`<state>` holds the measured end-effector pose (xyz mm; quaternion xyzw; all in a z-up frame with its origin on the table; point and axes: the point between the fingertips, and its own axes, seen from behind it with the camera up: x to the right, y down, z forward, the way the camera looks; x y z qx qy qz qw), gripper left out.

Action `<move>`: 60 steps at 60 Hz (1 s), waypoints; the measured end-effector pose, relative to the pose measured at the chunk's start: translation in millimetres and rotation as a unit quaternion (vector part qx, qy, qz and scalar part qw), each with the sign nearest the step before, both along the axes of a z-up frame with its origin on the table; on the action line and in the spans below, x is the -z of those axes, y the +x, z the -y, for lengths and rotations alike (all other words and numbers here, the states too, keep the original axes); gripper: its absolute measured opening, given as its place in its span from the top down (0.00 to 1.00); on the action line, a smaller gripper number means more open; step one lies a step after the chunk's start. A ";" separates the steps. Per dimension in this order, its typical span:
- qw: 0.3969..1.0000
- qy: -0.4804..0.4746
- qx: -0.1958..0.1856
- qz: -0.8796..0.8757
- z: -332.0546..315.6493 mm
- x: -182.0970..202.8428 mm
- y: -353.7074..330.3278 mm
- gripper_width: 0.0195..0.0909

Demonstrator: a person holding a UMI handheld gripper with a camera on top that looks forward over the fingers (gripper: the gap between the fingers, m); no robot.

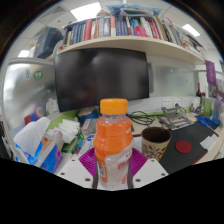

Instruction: Pour water

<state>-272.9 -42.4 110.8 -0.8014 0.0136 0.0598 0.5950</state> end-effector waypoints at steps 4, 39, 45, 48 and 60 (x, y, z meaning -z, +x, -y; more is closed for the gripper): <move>0.997 -0.005 0.006 -0.074 -9.0 -16.6 -5.4 0.72; 0.756 -0.082 0.106 -0.641 -68.1 -71.4 12.6 0.72; 0.707 -0.084 0.122 -0.692 -75.6 -74.7 18.9 0.72; 0.686 -0.087 0.130 -0.711 -77.6 -74.5 19.1 0.72; 0.604 -0.103 0.149 -0.776 -84.8 -71.8 17.3 0.72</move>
